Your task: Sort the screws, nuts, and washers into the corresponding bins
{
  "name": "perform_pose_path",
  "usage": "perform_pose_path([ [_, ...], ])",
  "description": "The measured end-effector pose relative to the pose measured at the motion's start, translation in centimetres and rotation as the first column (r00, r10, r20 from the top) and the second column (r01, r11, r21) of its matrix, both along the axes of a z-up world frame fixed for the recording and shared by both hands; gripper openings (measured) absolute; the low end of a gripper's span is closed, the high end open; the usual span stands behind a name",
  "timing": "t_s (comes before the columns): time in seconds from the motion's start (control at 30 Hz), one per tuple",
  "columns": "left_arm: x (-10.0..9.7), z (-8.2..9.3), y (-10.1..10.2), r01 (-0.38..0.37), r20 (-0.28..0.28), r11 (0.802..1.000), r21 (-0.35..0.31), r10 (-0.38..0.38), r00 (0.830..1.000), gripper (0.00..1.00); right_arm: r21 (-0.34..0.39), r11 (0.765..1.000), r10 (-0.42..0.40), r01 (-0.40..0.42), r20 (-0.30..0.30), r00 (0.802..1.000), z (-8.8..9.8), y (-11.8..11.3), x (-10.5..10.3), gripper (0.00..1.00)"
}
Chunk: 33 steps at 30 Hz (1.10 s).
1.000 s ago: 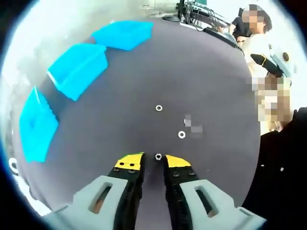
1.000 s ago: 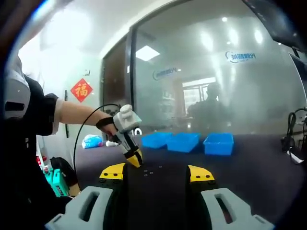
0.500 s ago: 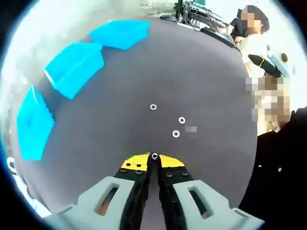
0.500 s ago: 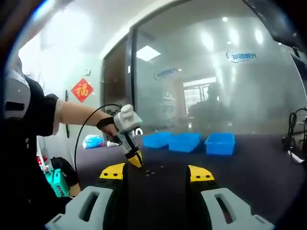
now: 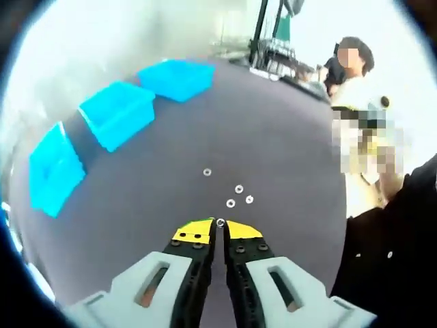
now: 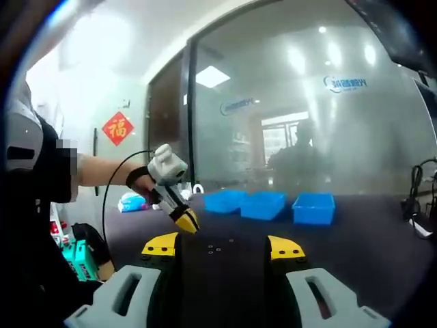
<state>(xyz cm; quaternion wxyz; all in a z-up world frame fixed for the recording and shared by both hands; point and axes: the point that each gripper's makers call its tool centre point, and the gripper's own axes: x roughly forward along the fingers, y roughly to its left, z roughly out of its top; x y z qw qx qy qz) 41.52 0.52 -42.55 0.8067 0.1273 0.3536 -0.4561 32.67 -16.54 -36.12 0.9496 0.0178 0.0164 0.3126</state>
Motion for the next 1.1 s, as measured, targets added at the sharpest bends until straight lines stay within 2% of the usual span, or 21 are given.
perform_pose_path([
  [0.17, -0.6, 1.9, 0.2, -0.046, 0.094, 0.993, -0.105, 0.056, 0.994, 0.06, -0.003, 1.000, 0.000, 0.000, 0.009, 1.000, 0.5, 0.3, 0.0, 0.44],
  [0.27, -1.3, 3.4, -0.2, -0.085, 0.142, 0.974, -0.210, 0.116, 0.983, 0.06, -0.006, 1.000, 0.004, -0.004, 0.012, 1.000, 0.6, 0.5, -0.1, 0.44],
  [0.3, -1.3, 4.2, -0.3, -0.095, 0.163, 0.960, -0.265, 0.142, 0.976, 0.06, -0.008, 1.000, 0.005, -0.005, 0.014, 1.000, 0.7, 0.6, -0.1, 0.44],
  [0.37, -1.5, 5.2, 0.0, -0.116, 0.193, 0.938, -0.326, 0.186, 0.963, 0.06, -0.009, 1.000, 0.007, -0.007, 0.017, 1.000, 0.8, 0.6, -0.1, 0.44],
  [0.4, -1.6, 5.3, 0.2, -0.126, 0.207, 0.933, -0.338, 0.204, 0.957, 0.06, -0.008, 1.000, 0.006, -0.006, 0.018, 1.000, 0.9, 0.7, -0.1, 0.44],
  [0.43, -1.6, 5.8, 0.5, -0.145, 0.229, 0.919, -0.367, 0.241, 0.943, 0.06, -0.009, 1.000, 0.006, -0.005, 0.018, 1.000, 0.9, 0.7, -0.1, 0.44],
  [0.5, -1.8, 6.5, 0.5, -0.146, 0.275, 0.908, -0.393, 0.268, 0.923, 0.06, -0.013, 1.000, 0.006, -0.006, 0.022, 1.000, 1.1, 0.8, -0.1, 0.44],
  [0.6, -1.8, 7.7, 0.6, -0.149, 0.314, 0.879, -0.454, 0.314, 0.896, 0.06, -0.016, 1.000, 0.006, -0.005, 0.025, 1.000, 1.2, 0.8, -0.2, 0.44],
  [0.67, -1.9, 7.7, 0.7, -0.151, 0.310, 0.872, -0.466, 0.320, 0.895, 0.06, -0.017, 1.000, 0.004, -0.004, 0.026, 1.000, 1.3, 0.8, -0.2, 0.44],
  [0.73, -1.5, 8.2, 1.0, -0.167, 0.321, 0.851, -0.498, 0.359, 0.876, 0.06, -0.016, 1.000, 0.002, -0.001, 0.026, 1.000, 1.3, 0.7, -0.2, 0.44],
  [0.77, -1.4, 8.2, 1.1, -0.166, 0.325, 0.849, -0.502, 0.363, 0.873, 0.06, -0.016, 1.000, 0.001, -0.001, 0.026, 1.000, 1.3, 0.7, -0.2, 0.44],
  [0.8, -1.3, 8.4, 1.2, -0.171, 0.322, 0.838, -0.518, 0.377, 0.868, 0.06, -0.016, 1.000, 0.001, -0.001, 0.025, 1.000, 1.2, 0.8, -0.2, 0.44],
  [0.9, -0.5, 8.1, 1.5, -0.178, 0.330, 0.843, -0.508, 0.381, 0.864, 0.06, -0.021, 1.000, 0.004, -0.003, 0.022, 1.000, 1.1, 0.9, -0.2, 0.44],
  [0.93, 0.1, 8.0, 2.0, -0.188, 0.354, 0.851, -0.491, 0.392, 0.849, 0.06, -0.024, 1.000, 0.005, -0.005, 0.021, 1.000, 1.1, 0.9, -0.2, 0.44],
  [0.97, 0.6, 8.0, 2.3, -0.196, 0.364, 0.854, -0.482, 0.398, 0.842, 0.06, -0.025, 1.000, 0.007, -0.006, 0.021, 1.000, 1.1, 0.9, -0.3, 0.44],
  [1.03, 1.4, 8.1, 2.8, -0.207, 0.354, 0.842, -0.498, 0.415, 0.838, 0.06, -0.024, 1.000, 0.007, -0.007, 0.023, 1.000, 1.2, 1.0, -0.3, 0.44],
  [1.1, 2.2, 8.1, 3.0, -0.209, 0.326, 0.832, -0.514, 0.415, 0.849, 0.06, -0.022, 1.000, 0.006, -0.005, 0.026, 1.000, 1.3, 0.9, -0.3, 0.44],
])
